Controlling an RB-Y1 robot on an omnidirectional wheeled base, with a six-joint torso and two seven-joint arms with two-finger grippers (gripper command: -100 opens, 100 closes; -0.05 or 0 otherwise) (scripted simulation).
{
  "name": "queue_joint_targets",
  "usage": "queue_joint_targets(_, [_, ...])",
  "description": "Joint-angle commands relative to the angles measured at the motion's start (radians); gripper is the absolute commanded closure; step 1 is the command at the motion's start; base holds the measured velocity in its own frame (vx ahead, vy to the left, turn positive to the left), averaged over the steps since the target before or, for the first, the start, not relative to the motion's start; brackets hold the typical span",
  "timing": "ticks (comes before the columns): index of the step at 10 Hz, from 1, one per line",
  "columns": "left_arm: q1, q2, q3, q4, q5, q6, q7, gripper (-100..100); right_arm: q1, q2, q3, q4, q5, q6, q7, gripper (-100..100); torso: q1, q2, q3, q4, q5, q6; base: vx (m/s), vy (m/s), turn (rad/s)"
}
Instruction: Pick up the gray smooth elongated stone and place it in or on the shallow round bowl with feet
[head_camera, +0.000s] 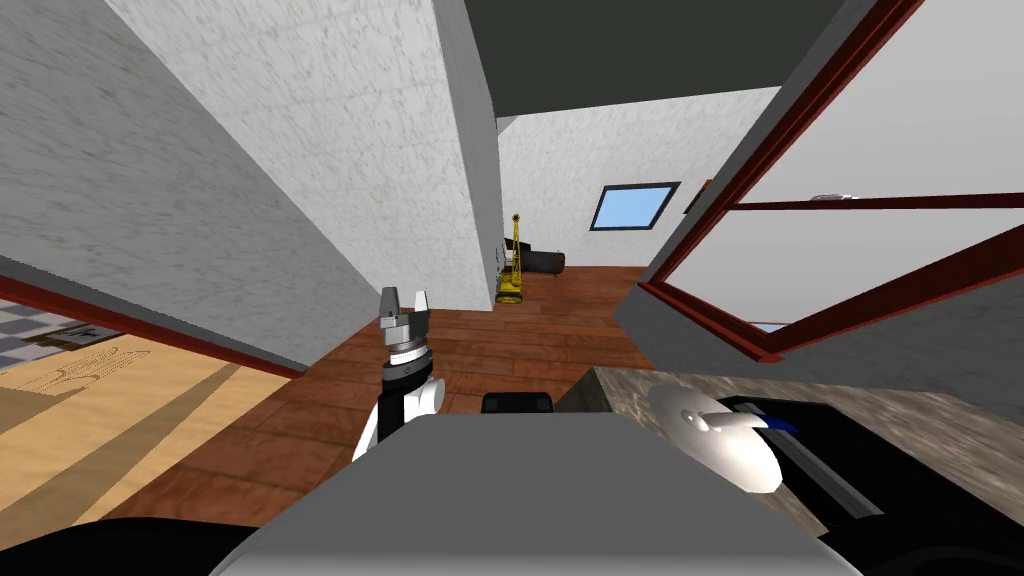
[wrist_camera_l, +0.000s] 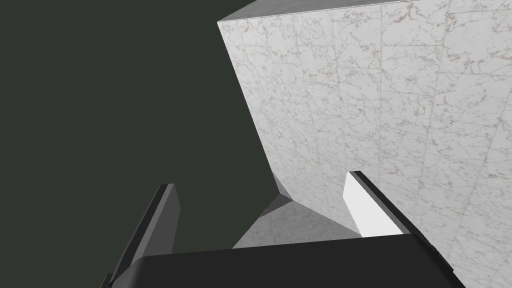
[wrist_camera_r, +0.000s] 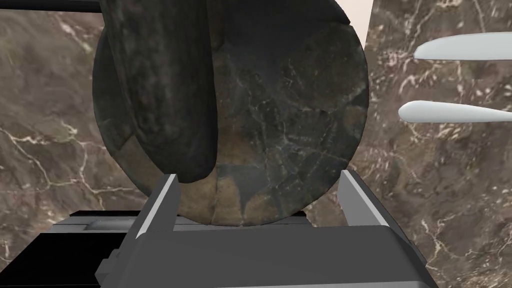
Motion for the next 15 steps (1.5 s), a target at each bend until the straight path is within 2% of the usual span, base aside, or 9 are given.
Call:
queue_joint_targets(1, [0.0,0.0,0.0,0.0,0.0,0.0,0.0,0,0.05,0.05,-0.004,0.012,-0.05,0.006,0.05,-100,0.0,0.0,0.0,0.0,0.0,0.0,-0.032,0.037,0.114])
queue_joint_targets(2, [0.0,0.0,0.0,0.0,0.0,0.0,0.0,0,0.082,0.077,-0.004,0.012,-0.08,0.006,0.075,-100,0.003,0.003,0.002,0.001,0.0,0.001,-0.04,0.045,0.149])
queue_joint_targets(3, [0.0,0.0,0.0,0.0,0.0,0.0,0.0,0,0.109,0.078,-0.004,0.012,-0.085,0.006,0.075,-100,0.005,0.005,0.003,0.002,-0.002,0.003,0.002,0.01,0.036])
queue_joint_targets(6, [0.0,0.0,0.0,0.0,0.0,0.0,0.0,0,0.109,0.078,-0.004,0.012,-0.085,0.006,0.075,-100,0.0,0.005,0.003,0.002,-0.004,0.004,0.007,-0.007,-0.022])
queue_joint_targets(7, [0.0,0.0,0.0,0.0,0.0,0.0,0.0,0,0.148,0.131,-0.011,0.03,-0.131,0.001,0.128,-100,0.0,0.005,0.003,0.002,-0.004,0.003,-0.029,0.028,0.094])
queue_joint_targets(8, [0.0,0.0,0.0,0.0,0.0,0.0,0.0,0,0.152,0.135,-0.011,0.03,-0.149,0.001,0.134,-100,0.002,0.007,0.005,0.002,-0.005,0.004,-0.026,0.025,0.085])
queue_joint_targets(9, [0.0,0.0,0.0,0.0,0.0,0.0,0.0,0,0.186,0.135,-0.011,0.03,-0.156,0.001,0.134,-100,0.002,0.008,0.005,0.002,-0.004,0.004,-0.014,0.014,0.047])
queue_joint_targets(15, [0.0,0.0,0.0,0.0,0.0,0.0,0.0,0,0.194,0.135,-0.011,0.03,-0.156,0.001,0.134,-100,0.0,0.006,0.004,0.002,-0.005,0.004,0.003,0.005,0.021])
